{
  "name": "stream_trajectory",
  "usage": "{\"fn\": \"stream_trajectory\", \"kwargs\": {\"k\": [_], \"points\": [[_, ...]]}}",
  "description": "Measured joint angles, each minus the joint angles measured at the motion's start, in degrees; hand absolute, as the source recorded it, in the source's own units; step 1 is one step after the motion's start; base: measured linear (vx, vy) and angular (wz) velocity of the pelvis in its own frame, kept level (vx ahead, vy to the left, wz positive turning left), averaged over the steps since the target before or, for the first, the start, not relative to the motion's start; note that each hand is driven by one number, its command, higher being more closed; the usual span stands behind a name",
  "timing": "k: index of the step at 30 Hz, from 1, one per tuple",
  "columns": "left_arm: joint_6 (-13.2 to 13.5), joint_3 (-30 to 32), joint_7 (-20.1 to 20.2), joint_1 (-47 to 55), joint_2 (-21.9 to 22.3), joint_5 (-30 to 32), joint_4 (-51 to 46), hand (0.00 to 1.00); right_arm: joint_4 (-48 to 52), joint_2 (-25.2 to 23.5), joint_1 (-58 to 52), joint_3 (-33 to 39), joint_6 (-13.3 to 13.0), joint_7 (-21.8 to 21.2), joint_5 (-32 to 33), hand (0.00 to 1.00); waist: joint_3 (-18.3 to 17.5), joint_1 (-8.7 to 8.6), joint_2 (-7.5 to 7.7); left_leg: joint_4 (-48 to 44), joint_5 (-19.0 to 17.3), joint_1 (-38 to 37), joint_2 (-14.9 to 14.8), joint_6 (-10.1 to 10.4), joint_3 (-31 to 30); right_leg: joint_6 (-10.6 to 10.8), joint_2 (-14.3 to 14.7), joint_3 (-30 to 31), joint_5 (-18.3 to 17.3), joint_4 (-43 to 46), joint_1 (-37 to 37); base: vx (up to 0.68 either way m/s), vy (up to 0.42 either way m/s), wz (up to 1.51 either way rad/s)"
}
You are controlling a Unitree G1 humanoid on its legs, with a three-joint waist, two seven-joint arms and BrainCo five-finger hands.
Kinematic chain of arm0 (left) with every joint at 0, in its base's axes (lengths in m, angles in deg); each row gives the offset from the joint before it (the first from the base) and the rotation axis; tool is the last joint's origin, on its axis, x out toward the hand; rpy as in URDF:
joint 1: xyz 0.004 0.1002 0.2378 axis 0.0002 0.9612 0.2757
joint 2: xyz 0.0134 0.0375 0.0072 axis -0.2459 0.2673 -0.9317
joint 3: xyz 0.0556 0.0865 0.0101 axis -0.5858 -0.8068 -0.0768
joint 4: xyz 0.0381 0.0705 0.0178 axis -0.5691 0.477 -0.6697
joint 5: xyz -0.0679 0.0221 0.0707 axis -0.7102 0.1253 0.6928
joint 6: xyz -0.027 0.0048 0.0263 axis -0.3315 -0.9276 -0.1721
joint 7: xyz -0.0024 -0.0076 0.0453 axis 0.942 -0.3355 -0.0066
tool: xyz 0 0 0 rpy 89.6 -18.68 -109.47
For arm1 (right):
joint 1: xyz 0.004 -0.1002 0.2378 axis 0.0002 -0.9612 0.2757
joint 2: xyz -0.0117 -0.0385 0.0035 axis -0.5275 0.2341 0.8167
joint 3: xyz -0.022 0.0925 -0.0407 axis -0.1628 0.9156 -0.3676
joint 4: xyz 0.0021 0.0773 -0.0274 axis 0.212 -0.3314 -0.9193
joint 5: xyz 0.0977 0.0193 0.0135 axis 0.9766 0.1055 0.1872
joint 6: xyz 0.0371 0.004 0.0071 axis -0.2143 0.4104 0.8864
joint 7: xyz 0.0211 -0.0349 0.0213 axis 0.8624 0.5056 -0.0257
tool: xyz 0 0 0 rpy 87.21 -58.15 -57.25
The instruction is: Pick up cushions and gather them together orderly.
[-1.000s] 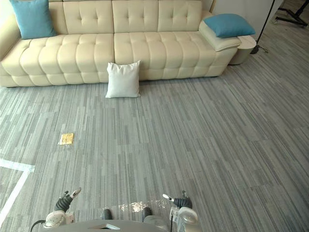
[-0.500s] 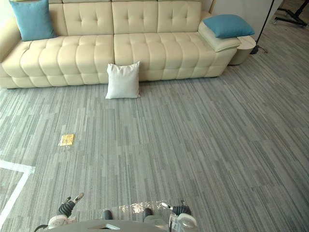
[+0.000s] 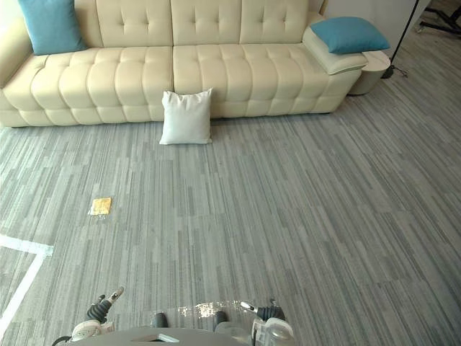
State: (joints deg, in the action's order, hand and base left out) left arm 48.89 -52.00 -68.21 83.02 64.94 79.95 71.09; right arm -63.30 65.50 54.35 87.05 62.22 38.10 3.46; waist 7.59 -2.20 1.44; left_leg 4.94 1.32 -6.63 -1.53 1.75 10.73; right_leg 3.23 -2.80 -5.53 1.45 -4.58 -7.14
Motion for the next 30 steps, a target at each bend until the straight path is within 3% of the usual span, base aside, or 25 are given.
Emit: {"fn": "stream_trajectory", "kwargs": {"k": [17,25,28,30], "points": [[-0.23,0.07,0.0,-0.81,0.12,-1.37,1.06,0.0,-1.34,0.29,-0.11,0.05,-0.03,-0.99,0.07,0.0,0.13,0.16,0.1,-0.01,-0.82,0.08,-0.16,0.27,0.19,-0.22,0.12,0.0,-0.95,-0.01,0.28,-0.02,-0.01,0.0],[-0.25,0.21,0.02,-0.94,0.48,-2.27,0.87,0.0,-0.61,0.37,-0.14,0.08,-0.08,-1.07,1.3,0.0,0.57,-0.07,-0.16,-0.49,-2.17,0.64,-1.39,2.15,0.53,-1.01,0.99,-0.19,-3.86,2.18,1.16,0.05,-0.044,0.01],[-0.3,0.59,0.32,-1.46,0.46,-2.32,-0.39,0.0,1.19,0.04,-1.0,-0.03,-0.16,-1.08,1.7,0.0,2.14,-0.15,0.42,-11.62,-7.26,4.36,-3.18,3.64,1.4,-1.85,0.88,-1.08,-8.58,8.03,2.29,0.04,-0.078,0.18],[-0.28,1.44,1.2,-1.47,0.56,-2.34,-2.32,0.0,1.57,-0.43,-1.63,-0.01,-0.15,-1.07,1.86,0.0,2.64,0.54,1.4,-21.96,-8.06,9.1,-4.1,4.55,4.39,-2.57,-0.06,-1.11,-10.9,10.36,3.04,0.07,-0.111,0.17]]}}
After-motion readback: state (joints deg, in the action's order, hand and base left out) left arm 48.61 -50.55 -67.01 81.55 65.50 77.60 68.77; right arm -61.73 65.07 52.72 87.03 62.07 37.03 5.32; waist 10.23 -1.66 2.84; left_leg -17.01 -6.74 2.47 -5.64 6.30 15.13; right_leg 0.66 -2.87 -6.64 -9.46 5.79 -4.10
